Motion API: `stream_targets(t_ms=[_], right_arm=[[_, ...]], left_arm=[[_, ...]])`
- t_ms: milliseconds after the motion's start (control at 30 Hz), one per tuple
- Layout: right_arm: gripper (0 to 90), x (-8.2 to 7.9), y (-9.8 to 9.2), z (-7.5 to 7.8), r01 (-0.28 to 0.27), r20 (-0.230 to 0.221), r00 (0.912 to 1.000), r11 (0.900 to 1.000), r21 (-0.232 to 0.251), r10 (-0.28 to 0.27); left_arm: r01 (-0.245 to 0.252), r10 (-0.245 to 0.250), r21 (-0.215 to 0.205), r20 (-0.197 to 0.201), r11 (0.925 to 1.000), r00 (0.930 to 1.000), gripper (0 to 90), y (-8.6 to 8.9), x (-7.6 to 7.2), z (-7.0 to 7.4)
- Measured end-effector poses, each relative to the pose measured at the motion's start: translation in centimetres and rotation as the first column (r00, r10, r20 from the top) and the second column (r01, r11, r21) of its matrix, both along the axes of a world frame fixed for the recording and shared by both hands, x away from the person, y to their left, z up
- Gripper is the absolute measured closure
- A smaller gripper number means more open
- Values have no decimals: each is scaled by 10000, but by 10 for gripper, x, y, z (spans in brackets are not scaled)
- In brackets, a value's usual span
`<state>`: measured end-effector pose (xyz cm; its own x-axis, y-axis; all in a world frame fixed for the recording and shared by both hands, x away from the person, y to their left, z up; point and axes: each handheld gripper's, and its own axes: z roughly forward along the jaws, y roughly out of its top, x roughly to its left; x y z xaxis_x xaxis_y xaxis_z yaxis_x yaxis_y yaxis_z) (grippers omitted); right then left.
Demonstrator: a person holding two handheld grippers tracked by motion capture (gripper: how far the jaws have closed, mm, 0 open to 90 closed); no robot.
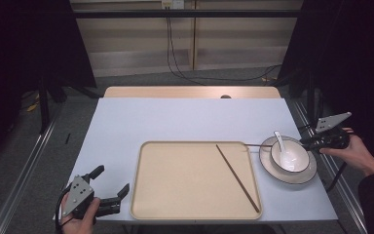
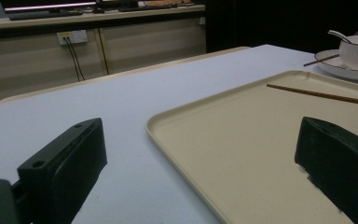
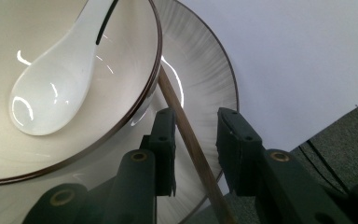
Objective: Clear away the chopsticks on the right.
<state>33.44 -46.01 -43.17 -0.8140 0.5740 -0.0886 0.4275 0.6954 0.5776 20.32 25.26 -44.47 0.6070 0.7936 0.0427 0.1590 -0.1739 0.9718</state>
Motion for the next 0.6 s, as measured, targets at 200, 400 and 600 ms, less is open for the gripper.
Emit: stream_targets(t_ms=[200, 400, 600], right_arm=[[710, 6, 9, -5, -600, -249, 9979, 9981, -137, 596], [741, 11, 17, -9, -956, -123, 9954, 9921, -813, 949], [804, 13, 19, -11, -1193, -77, 9928, 9884, -937, 1191]], left_arm=[[-9, 9, 1, -24, 10000, 10000, 20, 1, 0, 0], [-29, 29, -51, -13, 10000, 10000, 20, 1, 0, 0], [-10, 10, -54, -24, 10000, 10000, 20, 1, 0, 0]])
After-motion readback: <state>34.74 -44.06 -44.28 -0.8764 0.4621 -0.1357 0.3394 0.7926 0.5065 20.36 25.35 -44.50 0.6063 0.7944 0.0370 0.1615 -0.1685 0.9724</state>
